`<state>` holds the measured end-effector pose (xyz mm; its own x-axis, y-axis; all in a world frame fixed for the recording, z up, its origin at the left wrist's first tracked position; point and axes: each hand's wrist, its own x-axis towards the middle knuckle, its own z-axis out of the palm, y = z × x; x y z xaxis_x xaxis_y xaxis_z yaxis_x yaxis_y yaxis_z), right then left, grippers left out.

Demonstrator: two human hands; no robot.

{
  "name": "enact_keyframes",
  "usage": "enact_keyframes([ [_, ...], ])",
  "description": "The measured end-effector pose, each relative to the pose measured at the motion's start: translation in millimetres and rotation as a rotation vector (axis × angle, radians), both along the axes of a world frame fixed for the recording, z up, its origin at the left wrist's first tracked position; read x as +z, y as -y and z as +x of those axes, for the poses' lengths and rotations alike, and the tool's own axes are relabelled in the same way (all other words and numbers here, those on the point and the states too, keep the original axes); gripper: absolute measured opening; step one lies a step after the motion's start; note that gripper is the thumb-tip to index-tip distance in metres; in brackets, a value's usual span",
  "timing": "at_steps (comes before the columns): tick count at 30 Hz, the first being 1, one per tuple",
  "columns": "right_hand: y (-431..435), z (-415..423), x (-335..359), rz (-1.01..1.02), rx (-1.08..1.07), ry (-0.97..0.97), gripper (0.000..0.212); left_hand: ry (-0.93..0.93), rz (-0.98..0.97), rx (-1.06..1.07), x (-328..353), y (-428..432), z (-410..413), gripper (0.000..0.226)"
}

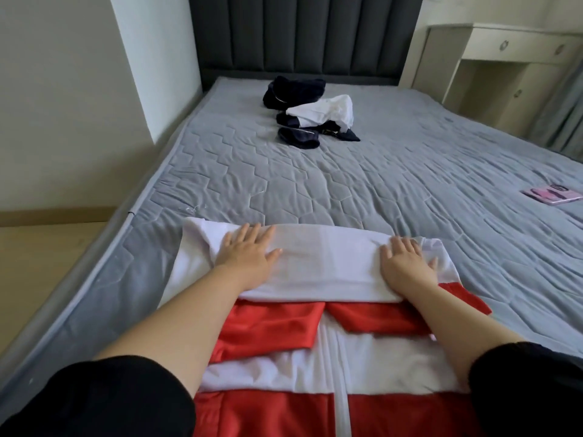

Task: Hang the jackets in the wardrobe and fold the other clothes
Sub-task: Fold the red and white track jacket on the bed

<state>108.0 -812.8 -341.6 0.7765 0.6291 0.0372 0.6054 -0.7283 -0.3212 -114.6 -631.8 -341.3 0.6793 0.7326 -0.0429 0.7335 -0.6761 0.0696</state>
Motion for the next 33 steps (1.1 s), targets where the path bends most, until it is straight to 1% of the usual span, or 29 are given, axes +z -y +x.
enact_keyframes([
  [1, 4.1, 3.6, -1.8, -0.004, -0.033, -0.02, 0.049, -0.005, 0.008, 0.005, -0.9, -4.7, -1.6, 0.063],
  [3, 1.8, 6.0, -1.9, -0.038, -0.053, 0.001, 0.05, -0.032, 0.014, 0.003, -0.6, -12.0, 0.4, 0.066],
  [4, -2.6, 6.6, 0.4, -0.007, -0.058, 0.02, 0.05, -0.049, 0.01, -0.006, 0.7, -15.3, 2.2, 0.068],
  [5, -7.6, 5.7, 5.4, 0.086, -0.06, 0.038, 0.051, -0.061, -0.004, -0.022, 3.0, -19.1, 2.9, 0.071],
  [6, -13.1, 3.2, 13.1, 0.232, -0.043, 0.045, 0.053, -0.063, -0.032, -0.042, 6.4, -23.2, 3.1, 0.073],
  [7, -19.3, 0.3, 21.1, 0.372, 0.005, 0.031, 0.057, -0.052, -0.071, -0.061, 10.9, -28.0, 1.9, 0.076],
  [8, -26.4, -2.4, 26.8, 0.434, 0.09, 0.011, 0.061, -0.032, -0.112, -0.076, 16.0, -33.3, 0.9, 0.08],
  [9, -33.2, -5.5, 31.4, 0.382, 0.193, 0.002, 0.065, -0.013, -0.149, -0.082, 21.9, -38.5, 0.2, 0.085],
  [11, -45.7, -6.8, 33.4, 0.059, 0.349, -0.013, 0.07, -0.004, -0.199, -0.083, 32.7, -46.1, -0.2, 0.095],
  [12, -49.4, -5.7, 34.9, -0.099, 0.384, -0.043, 0.071, -0.008, -0.22, -0.092, 37.3, -48.7, 0.2, 0.099],
  [13, -51.4, -3.3, 36.7, -0.211, 0.398, -0.082, 0.074, -0.014, -0.25, -0.11, 41.2, -50.5, 1.1, 0.099],
  [14, -53.5, -0.6, 39.9, -0.277, 0.396, -0.118, 0.077, -0.027, -0.281, -0.129, 45.1, -51.8, 2.1, 0.096],
  [16, -56.3, 2.8, 48.9, -0.381, 0.382, -0.112, 0.076, -0.101, -0.278, -0.145, 52.5, -50.8, 5.3, 0.074],
  [18, -58.4, 1.7, 58.3, -0.519, 0.381, 0.002, 0.061, -0.185, -0.167, -0.114, 58.6, -46.2, 9.3, 0.047],
  [19, -59.0, -0.5, 62.2, -0.565, 0.383, 0.069, 0.048, -0.207, -0.091, -0.081, 62.3, -42.8, 10.7, 0.037],
  [20, -59.2, -2.9, 66.2, -0.556, 0.375, 0.138, 0.034, -0.207, -0.014, -0.032, 66.1, -39.6, 11.5, 0.031],
  [21, -58.0, -5.6, 71.5, -0.494, 0.357, 0.211, 0.018, -0.184, 0.062, 0.023, 70.5, -36.6, 11.9, 0.026],
  [22, -56.5, -7.6, 78.0, -0.398, 0.332, 0.291, 0.008, -0.14, 0.139, 0.072, 75.7, -34.7, 11.9, 0.022],
  [25, -55.2, -9.6, 101.0, 0.002, 0.276, 0.532, 0.014, 0.069, 0.335, 0.161, 96.5, -35.6, 11.5, 0.022],
  [26, -55.2, -10.4, 108.2, 0.129, 0.261, 0.577, 0.015, 0.14, 0.383, 0.17, 104.2, -35.6, 10.3, 0.021],
  [28, -50.6, -14.5, 115.2, 0.267, 0.231, 0.608, 0.017, 0.227, 0.456, 0.16, 114.3, -29.9, 3.5, 0.02],
  [30, -40.3, -21.3, 113.0, 0.28, 0.216, 0.592, 0.019, 0.268, 0.482, 0.115, 112.1, -19.0, -8.5, 0.023],
  [33, -14.4, -31.9, 92.4, 0.19, 0.264, 0.533, 0.021, 0.256, 0.435, 0.016, 87.6, -0.2, -33.9, 0.027],
])
